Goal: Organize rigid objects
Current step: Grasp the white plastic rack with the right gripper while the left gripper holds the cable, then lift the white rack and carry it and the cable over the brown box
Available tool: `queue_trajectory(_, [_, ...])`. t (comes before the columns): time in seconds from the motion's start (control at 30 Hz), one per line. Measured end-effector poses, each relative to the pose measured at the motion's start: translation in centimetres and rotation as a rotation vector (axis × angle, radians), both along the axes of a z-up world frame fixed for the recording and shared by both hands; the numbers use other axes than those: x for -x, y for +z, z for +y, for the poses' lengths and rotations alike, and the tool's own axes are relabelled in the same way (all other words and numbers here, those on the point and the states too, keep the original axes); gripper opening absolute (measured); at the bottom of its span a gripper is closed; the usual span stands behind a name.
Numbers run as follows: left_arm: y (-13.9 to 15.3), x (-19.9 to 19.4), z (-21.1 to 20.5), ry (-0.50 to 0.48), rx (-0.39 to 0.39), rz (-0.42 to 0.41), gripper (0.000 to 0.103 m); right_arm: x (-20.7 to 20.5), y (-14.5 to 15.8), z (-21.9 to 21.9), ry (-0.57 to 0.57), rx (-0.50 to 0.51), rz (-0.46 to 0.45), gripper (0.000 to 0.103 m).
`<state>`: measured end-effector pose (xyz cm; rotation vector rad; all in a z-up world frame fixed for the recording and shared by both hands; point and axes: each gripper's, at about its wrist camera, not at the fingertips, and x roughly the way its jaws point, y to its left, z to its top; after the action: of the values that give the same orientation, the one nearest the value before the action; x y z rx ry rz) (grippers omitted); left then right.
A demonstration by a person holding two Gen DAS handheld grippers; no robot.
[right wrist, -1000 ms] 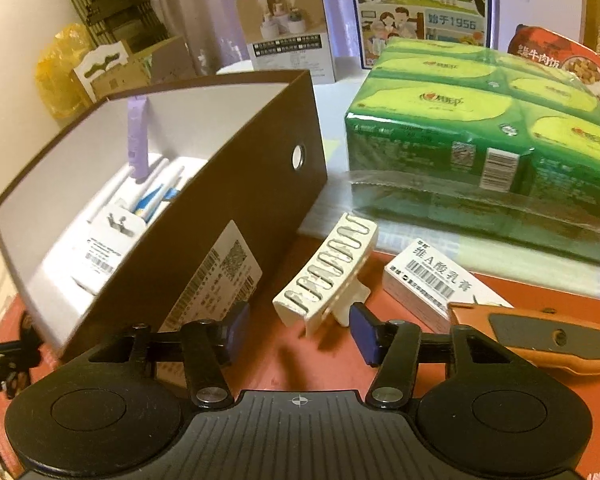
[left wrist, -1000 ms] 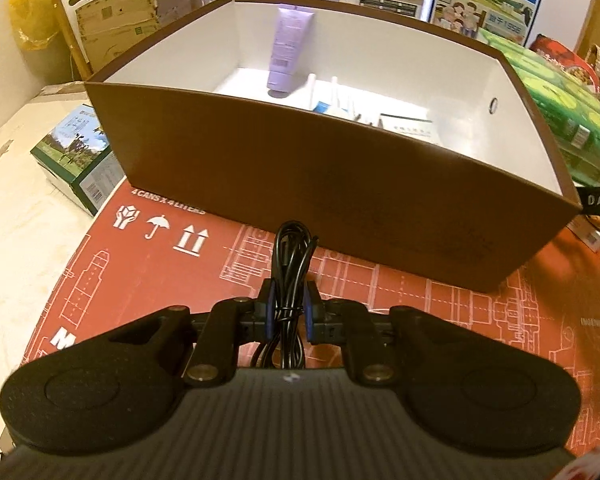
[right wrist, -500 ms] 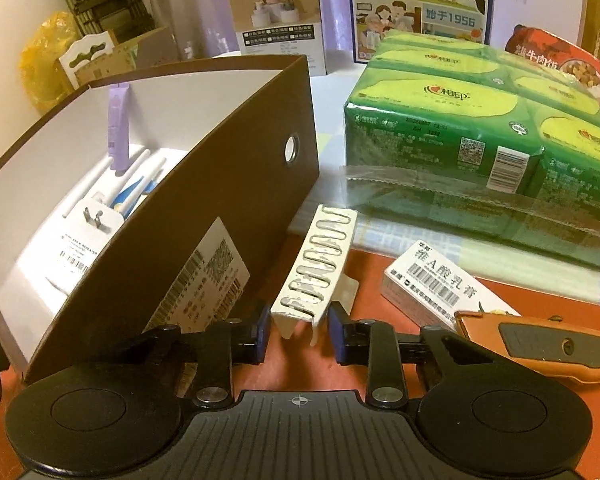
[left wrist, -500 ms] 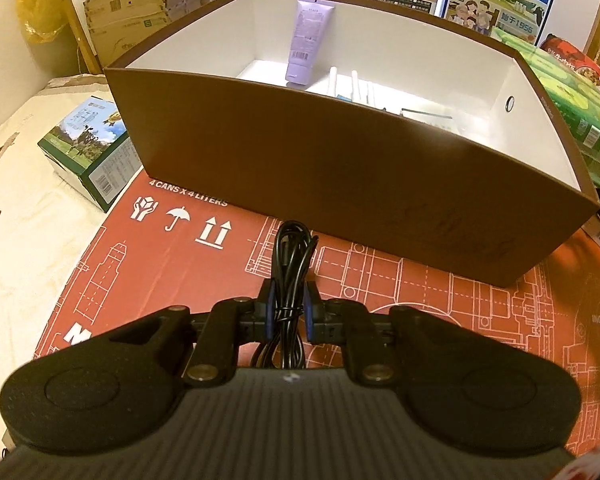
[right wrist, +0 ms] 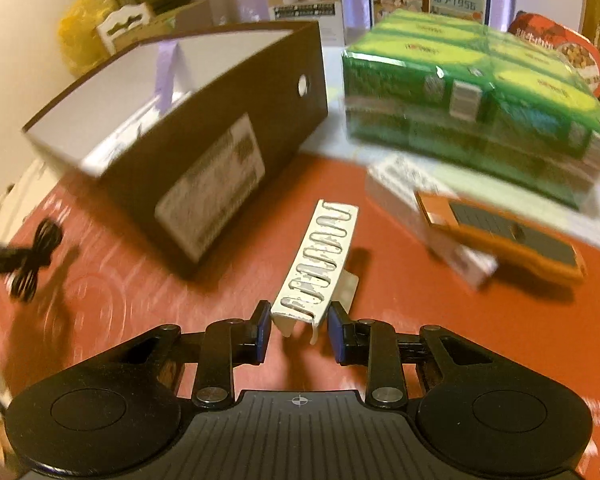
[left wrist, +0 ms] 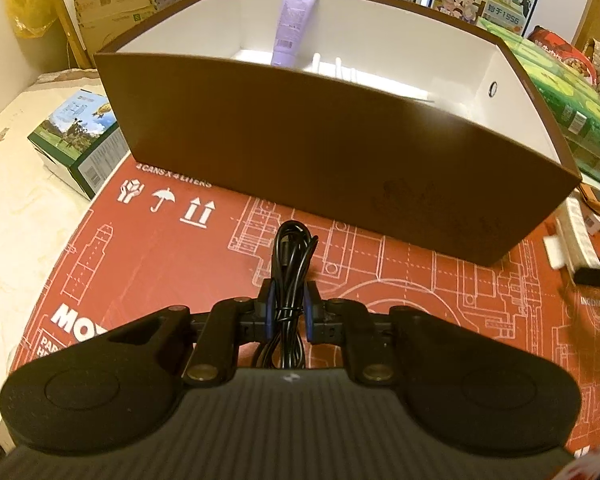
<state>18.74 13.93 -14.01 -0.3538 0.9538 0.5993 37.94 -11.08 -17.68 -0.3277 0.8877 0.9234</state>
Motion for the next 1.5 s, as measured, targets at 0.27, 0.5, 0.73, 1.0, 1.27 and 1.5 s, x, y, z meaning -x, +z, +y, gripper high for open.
queue_trajectory(0.27, [-0.3, 0.1, -0.6, -0.017, 0.017, 0.006, 0.011, 0.7, 1.1, -3.7, 0.02, 0.039, 0.071, 0.031])
queue_trajectory(0.5, [-0.1, 0.1, -0.6, -0.016, 0.008, -0.003, 0.011, -0.1, 2.6, -1.3, -0.083, -0.002, 0.05, 0.051])
queue_trajectory(0.73, [0.3, 0.6, -0.4, 0.0, -0.001, -0.012, 0.011, -1.7, 1.3, 1.4, -0.149, 0.052, 0.029, 0.051])
queue_trajectory(1.0, [1.7, 1.3, -0.2, 0.008, -0.011, -0.032, 0.011, -2.2, -0.1, 2.2, -0.152, 0.101, 0.04, 0.025])
queue_trajectory(1.27, [3.9, 1.6, 0.3, 0.0, -0.038, -0.045, 0.011, -1.6, 2.7, 0.7, -0.164, 0.031, 0.034, 0.025])
queue_trajectory(1.5, [6.4, 1.9, 1.0, -0.005, -0.069, -0.068, 0.011, -0.3, 7.3, -0.2, -0.158, -0.069, 0.013, 0.025])
